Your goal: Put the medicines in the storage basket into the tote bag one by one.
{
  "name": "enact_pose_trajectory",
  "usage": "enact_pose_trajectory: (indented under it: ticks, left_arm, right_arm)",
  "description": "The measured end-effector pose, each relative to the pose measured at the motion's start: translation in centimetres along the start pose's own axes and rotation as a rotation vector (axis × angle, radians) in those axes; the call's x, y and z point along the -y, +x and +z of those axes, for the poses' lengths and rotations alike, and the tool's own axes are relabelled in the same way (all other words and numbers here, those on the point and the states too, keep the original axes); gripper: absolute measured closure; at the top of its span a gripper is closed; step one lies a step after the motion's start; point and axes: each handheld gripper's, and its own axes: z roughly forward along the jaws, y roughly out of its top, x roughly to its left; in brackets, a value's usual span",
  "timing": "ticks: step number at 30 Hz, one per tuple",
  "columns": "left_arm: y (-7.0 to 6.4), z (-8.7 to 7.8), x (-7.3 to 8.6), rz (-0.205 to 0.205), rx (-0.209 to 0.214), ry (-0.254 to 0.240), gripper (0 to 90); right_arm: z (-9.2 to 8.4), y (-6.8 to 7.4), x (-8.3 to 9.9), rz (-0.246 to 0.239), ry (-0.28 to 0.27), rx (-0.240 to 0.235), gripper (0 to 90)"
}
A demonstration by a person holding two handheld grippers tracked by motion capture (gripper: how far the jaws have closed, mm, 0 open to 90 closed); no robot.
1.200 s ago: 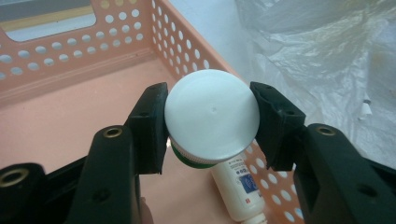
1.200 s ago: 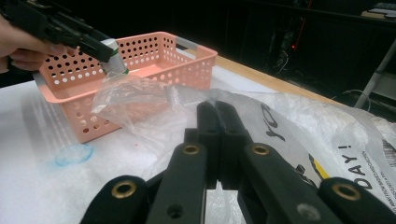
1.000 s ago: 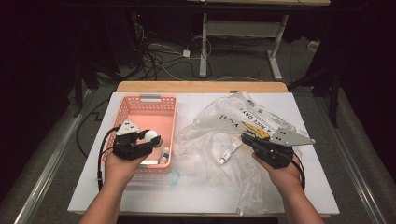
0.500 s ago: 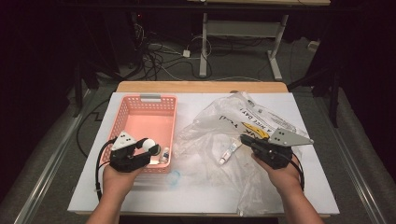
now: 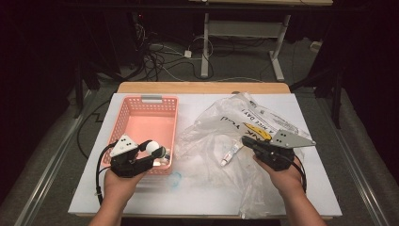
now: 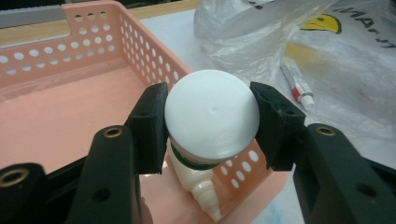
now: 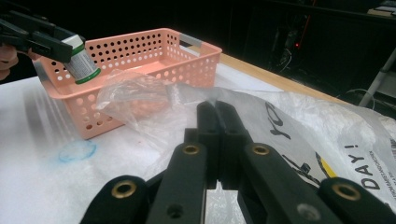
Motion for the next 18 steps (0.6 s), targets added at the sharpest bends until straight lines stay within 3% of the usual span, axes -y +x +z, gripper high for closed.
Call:
enact_pose_trajectory:
  ticks: [2, 18]
  left_arm:
    - [-0.3, -0.1, -0.1, 0.017, -0.003, 0.0, 48.5]
    - [-2.9, -0.2, -1.0, 0.059, 0.087, -0.034, 48.5]
  right_arm:
    - [0.0, 0.0, 0.0, -0.001, 0.0, -0.001, 90.0]
    - [-0.1, 0.0, 0.0, -0.003, -0.002, 0.001, 90.0]
